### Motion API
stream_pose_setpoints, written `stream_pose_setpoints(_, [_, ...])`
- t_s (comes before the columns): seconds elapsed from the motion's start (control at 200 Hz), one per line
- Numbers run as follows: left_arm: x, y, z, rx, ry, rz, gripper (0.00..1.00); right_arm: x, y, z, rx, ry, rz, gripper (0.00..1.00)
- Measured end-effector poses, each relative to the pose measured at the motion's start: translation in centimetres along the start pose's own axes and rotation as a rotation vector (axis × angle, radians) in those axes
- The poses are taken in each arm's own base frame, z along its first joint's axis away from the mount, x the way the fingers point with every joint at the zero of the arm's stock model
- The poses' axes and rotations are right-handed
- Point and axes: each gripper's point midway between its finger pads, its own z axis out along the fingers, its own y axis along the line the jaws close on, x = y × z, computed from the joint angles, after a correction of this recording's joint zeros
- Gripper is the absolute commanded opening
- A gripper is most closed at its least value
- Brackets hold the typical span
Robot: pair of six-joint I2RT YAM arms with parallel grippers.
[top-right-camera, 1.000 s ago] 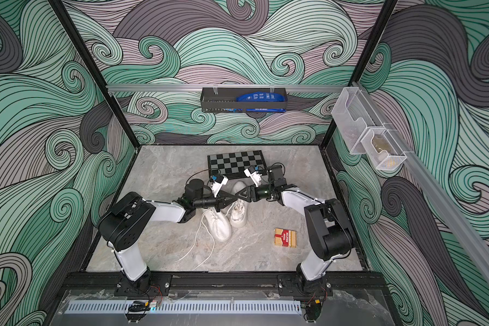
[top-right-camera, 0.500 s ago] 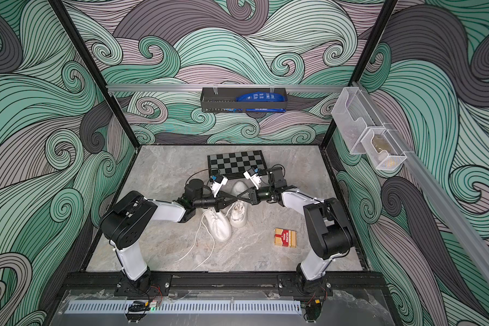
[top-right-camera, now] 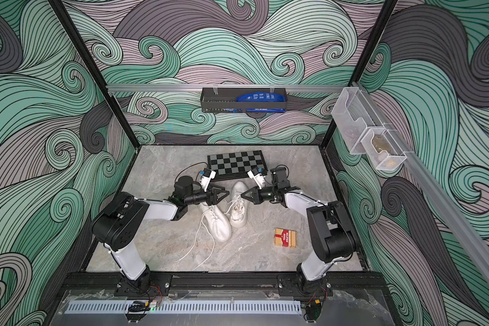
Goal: Tie the shoes
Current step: Wrap the shoelace around the shoelace.
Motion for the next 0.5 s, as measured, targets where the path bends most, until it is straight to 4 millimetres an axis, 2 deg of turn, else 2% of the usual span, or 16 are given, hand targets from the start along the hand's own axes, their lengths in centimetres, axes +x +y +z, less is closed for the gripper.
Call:
stream_pose_setpoints(0.155, [1.3,1.2,0.4,-0.045,0.055,0.031,0.47,0.1,-0.2,0.0,0.013,0.0,0.002,0.0])
stream_pose_setpoints(0.275, [1.8,1.8,1.5,-0.054,0.102,0.065,0.47,0.1,-0.3,0.0,0.016,0.0,0.002,0.0])
stream_pose_setpoints(0.5, [3.1,2.6,3.1,-0.044,0.172,0.109,0.5,0.0,-0.3,0.0,0.019,-0.001,0.002,0.0])
